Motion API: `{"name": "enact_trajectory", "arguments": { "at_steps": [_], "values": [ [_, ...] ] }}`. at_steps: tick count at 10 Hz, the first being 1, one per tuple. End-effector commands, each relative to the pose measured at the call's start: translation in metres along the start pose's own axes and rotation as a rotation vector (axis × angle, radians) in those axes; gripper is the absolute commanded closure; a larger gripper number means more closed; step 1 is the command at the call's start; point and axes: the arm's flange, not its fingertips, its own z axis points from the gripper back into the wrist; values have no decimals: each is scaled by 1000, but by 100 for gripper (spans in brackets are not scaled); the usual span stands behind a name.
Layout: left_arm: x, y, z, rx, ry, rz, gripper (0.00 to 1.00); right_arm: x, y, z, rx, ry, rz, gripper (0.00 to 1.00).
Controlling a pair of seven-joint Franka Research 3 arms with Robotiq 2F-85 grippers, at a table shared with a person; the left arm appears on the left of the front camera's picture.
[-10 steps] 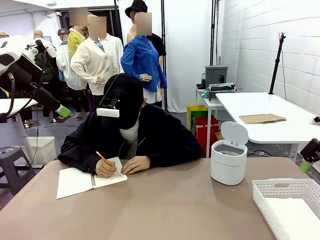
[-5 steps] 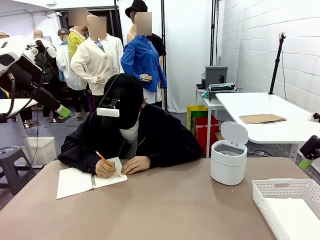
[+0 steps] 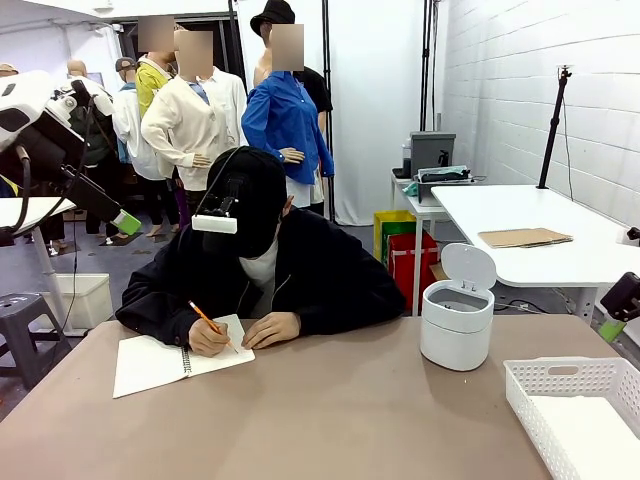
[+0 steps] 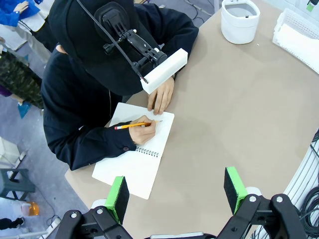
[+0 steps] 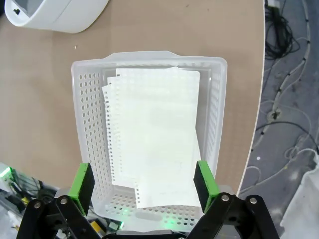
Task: Sort the paper based on its condition.
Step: If a person hands you a paper, place it in the Organizing basket , and if it's crumpled, put it in the Trash can.
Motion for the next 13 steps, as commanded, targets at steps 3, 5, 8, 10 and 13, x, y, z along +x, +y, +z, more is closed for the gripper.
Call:
{"name": "enact_trajectory", "arguments": {
  "at_steps": [3,5,8,10,13],
  "values": [
    [-1,-1,0,7,9,2,0,0,0,0,0,0,0,0],
    [-1,-1,0,7,9,2,0,-10,20,28,111,-17,171,0],
    [-1,-1,0,7,9,2,0,19,74,50,145,23,421,0],
    [-1,-1,0,7,9,2,0,34,132,61,186,-53,540,0],
    [-1,-1,0,7,9,2,0,37,215,87,301,-210,723,0]
  ]
}}
